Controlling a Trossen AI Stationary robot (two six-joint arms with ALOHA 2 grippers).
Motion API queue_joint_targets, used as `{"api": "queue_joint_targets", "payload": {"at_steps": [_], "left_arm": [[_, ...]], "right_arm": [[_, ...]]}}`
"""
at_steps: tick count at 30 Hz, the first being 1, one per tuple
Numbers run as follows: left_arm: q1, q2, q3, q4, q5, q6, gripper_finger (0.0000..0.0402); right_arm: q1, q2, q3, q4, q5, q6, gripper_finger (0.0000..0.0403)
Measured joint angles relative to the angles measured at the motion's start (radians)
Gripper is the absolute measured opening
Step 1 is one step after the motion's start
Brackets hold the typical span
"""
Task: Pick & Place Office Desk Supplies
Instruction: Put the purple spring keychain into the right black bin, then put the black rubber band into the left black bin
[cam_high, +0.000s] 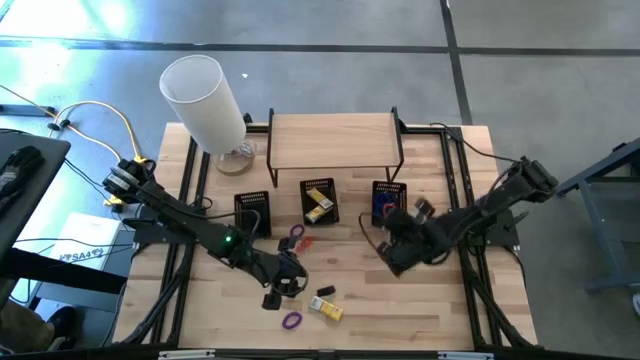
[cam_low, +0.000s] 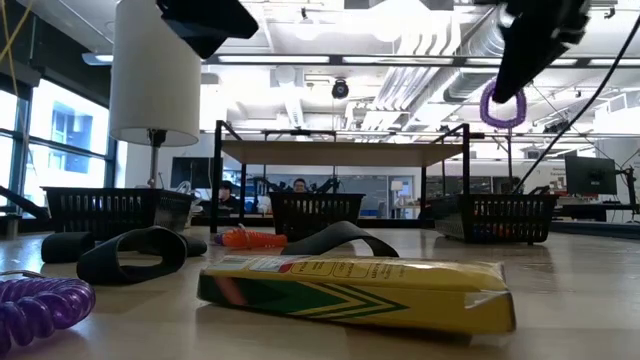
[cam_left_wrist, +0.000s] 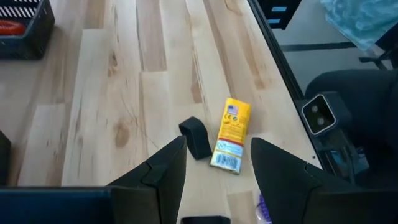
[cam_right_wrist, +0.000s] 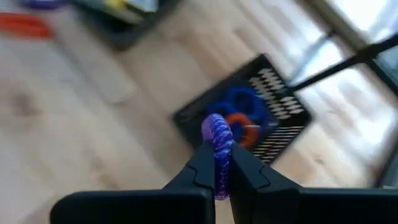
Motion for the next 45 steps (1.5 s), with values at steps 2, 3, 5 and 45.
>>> {"api": "queue_joint_targets", "payload": {"at_steps": [2, 3, 5, 45], "left_arm": [[-0.001, 0.000, 0.000, -0.005, 0.000, -0.002, 0.0175], [-0.003, 0.000, 0.000, -0.010, 0.000, -0.002, 0.0175], [-0.010, 0.000, 0.000, -0.018, 0.000, -0.002, 0.0175], [-0.080, -0.001, 0.000, -0.033, -0.001, -0.018, 0.0175]], "right_arm": [[-0.048, -0.002, 0.000, -0.041, -0.007, -0.024, 0.0008], [-0.075, -0.002, 0.000, -0.054, -0.016, -0.036, 0.0008], [-0.131, -0.002, -0.006, -0.048, -0.063, -0.080, 0.0008], [-0.506, -0.033, -0.304, 0.479, -0.270, -0.401, 0.0227]]}}
